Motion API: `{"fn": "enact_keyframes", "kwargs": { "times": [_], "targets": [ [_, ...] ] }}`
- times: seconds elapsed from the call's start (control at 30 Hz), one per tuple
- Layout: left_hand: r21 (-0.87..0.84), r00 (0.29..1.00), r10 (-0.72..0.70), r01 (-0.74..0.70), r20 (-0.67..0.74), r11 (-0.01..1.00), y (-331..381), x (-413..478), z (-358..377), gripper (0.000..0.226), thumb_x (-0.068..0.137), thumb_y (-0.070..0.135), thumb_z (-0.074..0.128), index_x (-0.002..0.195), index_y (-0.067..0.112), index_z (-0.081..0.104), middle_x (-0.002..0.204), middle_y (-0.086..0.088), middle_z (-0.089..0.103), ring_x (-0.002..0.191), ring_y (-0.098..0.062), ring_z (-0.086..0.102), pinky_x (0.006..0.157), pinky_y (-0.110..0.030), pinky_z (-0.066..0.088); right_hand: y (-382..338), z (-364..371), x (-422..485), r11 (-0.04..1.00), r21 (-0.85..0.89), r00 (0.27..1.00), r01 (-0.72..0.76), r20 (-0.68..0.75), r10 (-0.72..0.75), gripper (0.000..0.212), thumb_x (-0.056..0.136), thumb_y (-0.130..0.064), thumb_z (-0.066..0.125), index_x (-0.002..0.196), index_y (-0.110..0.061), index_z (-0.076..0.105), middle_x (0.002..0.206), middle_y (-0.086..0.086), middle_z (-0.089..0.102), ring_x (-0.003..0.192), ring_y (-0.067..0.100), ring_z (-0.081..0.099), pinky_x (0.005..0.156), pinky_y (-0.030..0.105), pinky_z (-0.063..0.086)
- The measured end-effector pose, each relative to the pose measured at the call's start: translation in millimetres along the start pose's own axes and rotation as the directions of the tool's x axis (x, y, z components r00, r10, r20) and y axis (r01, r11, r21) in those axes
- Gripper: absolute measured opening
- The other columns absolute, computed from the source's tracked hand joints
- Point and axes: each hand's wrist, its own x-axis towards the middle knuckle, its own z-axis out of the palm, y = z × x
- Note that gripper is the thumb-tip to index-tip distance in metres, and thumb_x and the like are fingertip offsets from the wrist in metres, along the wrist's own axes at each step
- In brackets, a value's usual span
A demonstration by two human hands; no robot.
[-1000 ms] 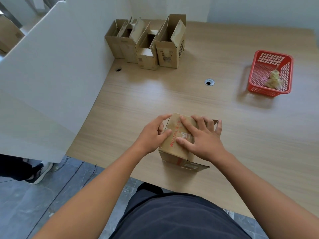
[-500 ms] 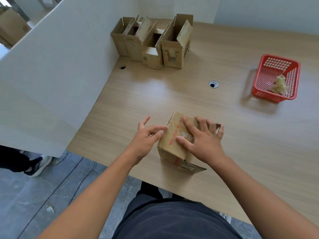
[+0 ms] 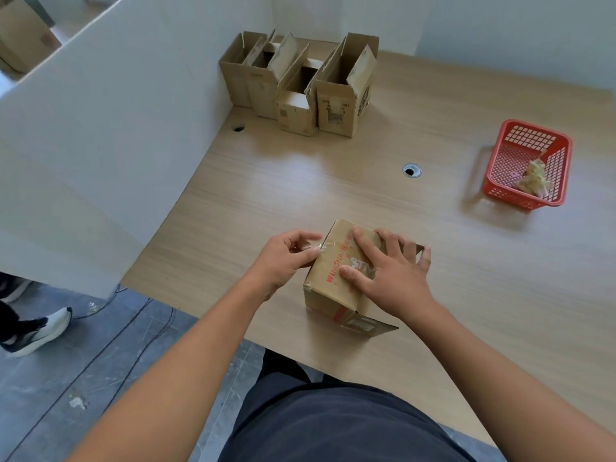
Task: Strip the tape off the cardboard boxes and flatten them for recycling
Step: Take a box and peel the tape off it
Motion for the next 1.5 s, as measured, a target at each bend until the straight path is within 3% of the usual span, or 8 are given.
{"fn": "enact_keyframes", "kwargs": {
  "times": [0.1, 0.2, 0.53, 0.8, 0.93, 1.07, 1.27, 1.5],
  "targets": [
    [0.215, 0.987, 0.112, -0.085, -0.117, 0.973, -3, -9, 0, 0.013, 0.088, 0.009, 0.078, 0.088, 0.023, 0.077, 0.083, 0.005, 0.074, 0.081, -0.01, 0.069, 0.077, -0.023, 0.058, -1, -1, 2, 1.0, -0.011, 1.0, -0.004, -0.002, 0.004, 0.084, 0.076, -0.094, 0.012, 0.153, -0.061, 0.002, 0.154, -0.011, 0.015, 0.146, 0.019, 0.003, 0.118, 0.071, -0.005],
    [0.435, 0.954, 0.267, -0.184, -0.138, 0.881, -11, -25, 1, 0.011, 0.087, 0.019, 0.079, 0.088, 0.03, 0.077, 0.085, 0.012, 0.071, 0.081, -0.005, 0.066, 0.073, -0.019, 0.054, -1, -2, 4, 1.0, -0.013, 1.0, -0.002, 0.002, 0.002, 0.083, 0.078, -0.094, 0.015, 0.153, -0.061, 0.002, 0.154, -0.011, 0.014, 0.146, 0.018, 0.003, 0.117, 0.071, -0.006],
    [0.25, 0.991, 0.129, -0.136, 0.044, 0.959, -18, -42, -2, 0.039, 0.102, 0.021, 0.06, 0.137, 0.037, 0.058, 0.144, 0.021, 0.031, 0.109, 0.005, 0.058, 0.094, -0.013, 0.049, -2, 2, 2, 0.999, 0.032, 1.0, -0.007, -0.007, 0.007, 0.08, 0.081, -0.091, 0.02, 0.153, -0.061, 0.005, 0.154, -0.011, 0.013, 0.146, 0.019, 0.002, 0.117, 0.072, -0.009],
    [0.141, 0.994, 0.098, -0.092, -0.038, 0.986, -14, -22, -3, 0.046, 0.101, 0.007, 0.061, 0.137, 0.035, 0.057, 0.103, 0.013, 0.073, 0.106, -0.008, 0.067, 0.101, -0.024, 0.051, -4, 3, 1, 0.999, 0.046, 1.0, -0.018, -0.02, 0.019, 0.08, 0.081, -0.091, 0.021, 0.153, -0.061, 0.006, 0.155, -0.012, 0.013, 0.147, 0.019, 0.001, 0.117, 0.071, -0.01],
    [0.146, 0.986, 0.072, -0.05, -0.153, 0.988, -9, -13, -1, 0.012, 0.101, 0.019, 0.063, 0.11, 0.021, 0.07, 0.084, 0.004, 0.073, 0.081, -0.013, 0.071, 0.085, -0.037, 0.061, -5, 4, 1, 0.998, 0.06, 1.0, -0.015, -0.026, 0.017, 0.082, 0.081, -0.091, 0.024, 0.154, -0.06, 0.007, 0.154, -0.012, 0.015, 0.147, 0.019, 0.001, 0.116, 0.071, -0.011],
    [0.036, 0.968, -0.027, 0.037, -0.248, 0.999, -8, -6, 7, 0.009, 0.102, 0.022, 0.06, 0.105, 0.018, 0.053, 0.076, -0.001, 0.073, 0.067, -0.016, 0.067, 0.067, -0.032, 0.058, -4, 5, 0, 0.997, 0.074, 0.999, -0.02, -0.026, 0.022, 0.084, 0.078, -0.094, 0.021, 0.153, -0.061, 0.006, 0.154, -0.013, 0.015, 0.147, 0.019, 0.001, 0.117, 0.07, -0.011],
    [0.224, 0.981, 0.065, -0.022, -0.185, 0.974, -9, -5, 9, 0.011, 0.103, 0.021, 0.057, 0.095, 0.024, 0.065, 0.083, 0.002, 0.067, 0.071, -0.013, 0.063, 0.065, -0.03, 0.054, -5, 5, 0, 0.996, 0.08, 0.999, -0.026, -0.023, 0.028, 0.083, 0.078, -0.094, 0.022, 0.153, -0.062, 0.006, 0.156, -0.012, 0.014, 0.146, 0.017, 0.0, 0.117, 0.069, -0.012],
    [0.287, 0.999, -0.013, 0.026, -0.048, 0.958, -8, -13, -5, 0.019, 0.101, 0.012, 0.061, 0.109, 0.024, 0.072, 0.1, 0.0, 0.073, 0.084, -0.009, 0.069, 0.078, -0.025, 0.059, -7, 7, 0, 0.997, 0.074, 0.999, -0.031, -0.026, 0.033, 0.082, 0.08, -0.092, 0.025, 0.153, -0.061, 0.007, 0.157, -0.012, 0.014, 0.147, 0.019, 0.001, 0.117, 0.07, -0.01]
  ]
}}
